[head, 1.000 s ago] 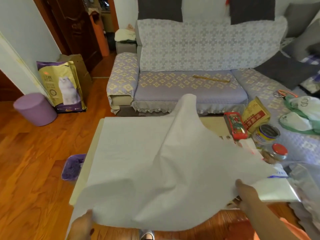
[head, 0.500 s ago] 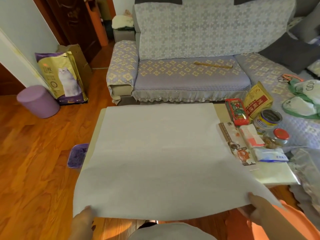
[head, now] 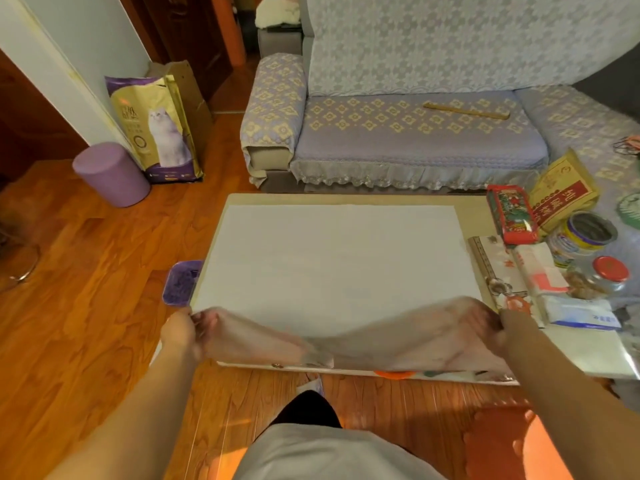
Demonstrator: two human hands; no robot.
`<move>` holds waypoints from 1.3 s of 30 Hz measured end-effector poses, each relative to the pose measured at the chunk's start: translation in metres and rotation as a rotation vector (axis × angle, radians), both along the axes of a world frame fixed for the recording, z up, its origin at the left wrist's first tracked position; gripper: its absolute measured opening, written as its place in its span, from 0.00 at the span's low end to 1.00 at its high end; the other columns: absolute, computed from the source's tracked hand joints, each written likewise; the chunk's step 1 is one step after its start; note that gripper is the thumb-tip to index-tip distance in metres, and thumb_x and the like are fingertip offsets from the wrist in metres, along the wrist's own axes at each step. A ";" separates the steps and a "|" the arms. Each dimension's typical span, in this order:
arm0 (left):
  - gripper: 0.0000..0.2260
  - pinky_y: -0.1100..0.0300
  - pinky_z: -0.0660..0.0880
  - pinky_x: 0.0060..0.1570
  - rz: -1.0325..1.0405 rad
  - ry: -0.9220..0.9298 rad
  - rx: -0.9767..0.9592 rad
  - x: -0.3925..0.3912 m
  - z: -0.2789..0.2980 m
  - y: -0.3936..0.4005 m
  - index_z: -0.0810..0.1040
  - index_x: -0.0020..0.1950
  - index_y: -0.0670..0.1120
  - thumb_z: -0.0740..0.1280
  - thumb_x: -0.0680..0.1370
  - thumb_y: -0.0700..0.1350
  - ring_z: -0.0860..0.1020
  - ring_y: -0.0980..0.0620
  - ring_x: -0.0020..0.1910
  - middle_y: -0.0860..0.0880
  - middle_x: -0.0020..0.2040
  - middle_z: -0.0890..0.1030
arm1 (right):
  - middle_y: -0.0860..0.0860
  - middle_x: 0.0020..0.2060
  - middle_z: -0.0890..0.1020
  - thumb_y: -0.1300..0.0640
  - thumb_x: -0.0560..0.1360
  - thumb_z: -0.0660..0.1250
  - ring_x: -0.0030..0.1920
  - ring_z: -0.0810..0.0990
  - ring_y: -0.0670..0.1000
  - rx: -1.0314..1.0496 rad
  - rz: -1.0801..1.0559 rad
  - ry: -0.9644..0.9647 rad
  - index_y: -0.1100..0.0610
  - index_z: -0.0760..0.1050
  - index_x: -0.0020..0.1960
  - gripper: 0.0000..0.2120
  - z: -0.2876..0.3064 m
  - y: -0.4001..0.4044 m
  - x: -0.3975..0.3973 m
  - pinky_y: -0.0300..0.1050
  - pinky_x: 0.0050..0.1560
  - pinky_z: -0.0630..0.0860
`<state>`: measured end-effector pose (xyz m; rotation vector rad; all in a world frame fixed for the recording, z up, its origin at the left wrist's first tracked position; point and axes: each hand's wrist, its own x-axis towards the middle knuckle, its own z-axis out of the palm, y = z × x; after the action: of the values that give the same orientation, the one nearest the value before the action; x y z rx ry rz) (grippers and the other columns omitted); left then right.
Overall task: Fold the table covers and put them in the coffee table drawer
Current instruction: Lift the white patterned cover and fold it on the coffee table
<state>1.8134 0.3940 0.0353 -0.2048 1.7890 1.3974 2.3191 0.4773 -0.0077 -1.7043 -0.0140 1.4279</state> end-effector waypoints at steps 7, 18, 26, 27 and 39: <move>0.09 0.56 0.76 0.44 -0.103 0.065 -0.017 -0.039 -0.028 0.136 0.79 0.53 0.50 0.59 0.84 0.44 0.78 0.50 0.41 0.48 0.44 0.79 | 0.60 0.25 0.81 0.50 0.87 0.49 0.22 0.82 0.56 -0.086 -0.140 -0.021 0.60 0.71 0.63 0.17 0.016 0.115 -0.026 0.50 0.25 0.79; 0.21 0.51 0.71 0.67 -0.919 0.538 -0.280 -0.036 -0.202 0.363 0.68 0.76 0.46 0.60 0.84 0.51 0.73 0.40 0.69 0.41 0.72 0.73 | 0.52 0.49 0.79 0.55 0.84 0.60 0.44 0.81 0.56 0.038 0.311 -0.298 0.56 0.72 0.65 0.11 -0.126 0.304 -0.105 0.48 0.43 0.79; 0.31 0.35 0.60 0.73 -1.644 0.860 -0.734 -0.036 -0.355 0.288 0.41 0.80 0.62 0.52 0.82 0.66 0.42 0.40 0.82 0.49 0.82 0.38 | 0.53 0.81 0.52 0.45 0.83 0.58 0.80 0.51 0.56 -0.061 1.470 -0.913 0.49 0.52 0.82 0.31 -0.284 0.297 -0.172 0.51 0.78 0.52; 0.32 0.34 0.60 0.72 -1.674 0.894 -0.769 -0.036 -0.358 0.283 0.38 0.80 0.61 0.50 0.82 0.66 0.40 0.40 0.81 0.49 0.82 0.35 | 0.52 0.82 0.46 0.43 0.83 0.56 0.81 0.45 0.57 -0.066 1.545 -0.957 0.48 0.47 0.82 0.32 -0.294 0.297 -0.175 0.53 0.79 0.49; 0.31 0.34 0.68 0.66 -1.557 1.178 -0.841 -0.005 -0.352 0.277 0.53 0.80 0.50 0.55 0.82 0.62 0.61 0.30 0.75 0.37 0.79 0.57 | 0.51 0.77 0.27 0.34 0.81 0.45 0.77 0.26 0.60 0.005 1.686 -1.222 0.46 0.28 0.79 0.36 -0.333 0.289 -0.189 0.59 0.78 0.34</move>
<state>1.8082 0.6708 -0.3163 1.5256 2.2356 -0.5739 2.1301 0.7663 -0.3407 -2.2569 -2.5239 0.8995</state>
